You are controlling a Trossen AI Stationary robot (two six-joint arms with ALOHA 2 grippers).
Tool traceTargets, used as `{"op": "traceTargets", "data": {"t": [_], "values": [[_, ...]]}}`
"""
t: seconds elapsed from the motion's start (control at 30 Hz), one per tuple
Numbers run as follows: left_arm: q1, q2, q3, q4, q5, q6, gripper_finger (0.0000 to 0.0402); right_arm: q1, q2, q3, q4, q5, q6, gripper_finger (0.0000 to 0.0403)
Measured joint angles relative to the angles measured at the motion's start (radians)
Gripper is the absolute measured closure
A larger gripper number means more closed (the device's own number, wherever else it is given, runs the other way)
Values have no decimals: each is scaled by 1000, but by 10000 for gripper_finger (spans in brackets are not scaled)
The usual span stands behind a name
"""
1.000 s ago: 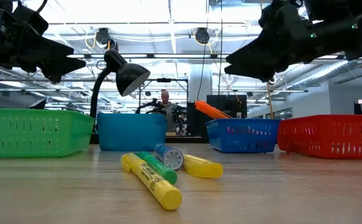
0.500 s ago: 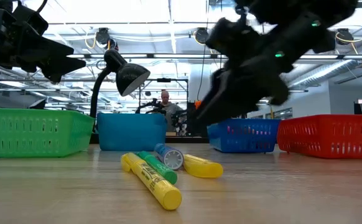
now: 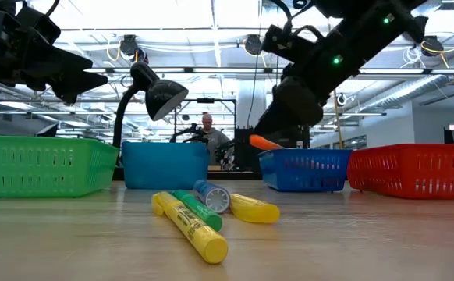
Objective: Pick & Place Markers
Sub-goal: Put the orange highlighter pen into the blue bin
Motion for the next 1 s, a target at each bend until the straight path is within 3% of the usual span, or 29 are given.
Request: {"op": "traceTargets", "data": {"t": [0.3, 0.53, 0.8, 0.9, 1.0], "values": [[0, 0, 0, 0, 0, 0, 135, -45, -63, -44, -152, 112, 103, 177], [0, 0, 0, 0, 0, 0, 135, -82, -70, -74, -147, 110, 111, 177], [0, 0, 0, 0, 0, 0, 135, -49, -71, -68, -101, 109, 107, 177], [0, 0, 0, 0, 0, 0, 135, -43, -71, -67, -50, 81, 97, 177], [0, 0, 0, 0, 0, 0, 135, -54, -66, -73, 2, -15, 72, 177]]}}
